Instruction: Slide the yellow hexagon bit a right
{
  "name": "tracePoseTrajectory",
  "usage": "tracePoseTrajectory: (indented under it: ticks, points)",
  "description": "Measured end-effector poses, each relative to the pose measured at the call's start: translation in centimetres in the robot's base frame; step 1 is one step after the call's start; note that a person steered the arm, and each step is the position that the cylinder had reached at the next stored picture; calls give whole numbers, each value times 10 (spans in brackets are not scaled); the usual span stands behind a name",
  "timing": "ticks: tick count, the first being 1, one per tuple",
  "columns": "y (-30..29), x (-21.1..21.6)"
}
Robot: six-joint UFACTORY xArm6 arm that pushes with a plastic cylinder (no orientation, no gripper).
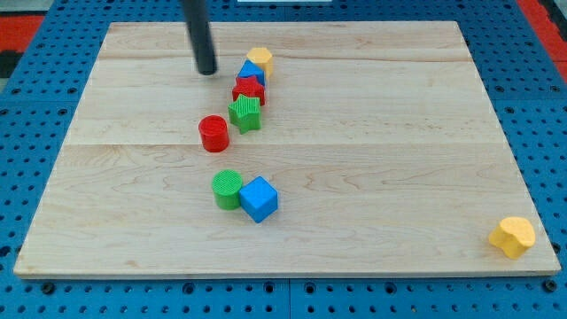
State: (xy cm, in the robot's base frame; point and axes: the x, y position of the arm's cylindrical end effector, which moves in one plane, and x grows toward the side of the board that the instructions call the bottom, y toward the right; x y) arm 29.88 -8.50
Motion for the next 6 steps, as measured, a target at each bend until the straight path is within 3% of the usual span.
tracePoseTrajectory:
  ticks: [1, 2, 3, 4, 6]
  points:
    - [65, -2]
    - [44, -14]
    - [-23, -26]
    - [-3, -65]
    - [100, -61]
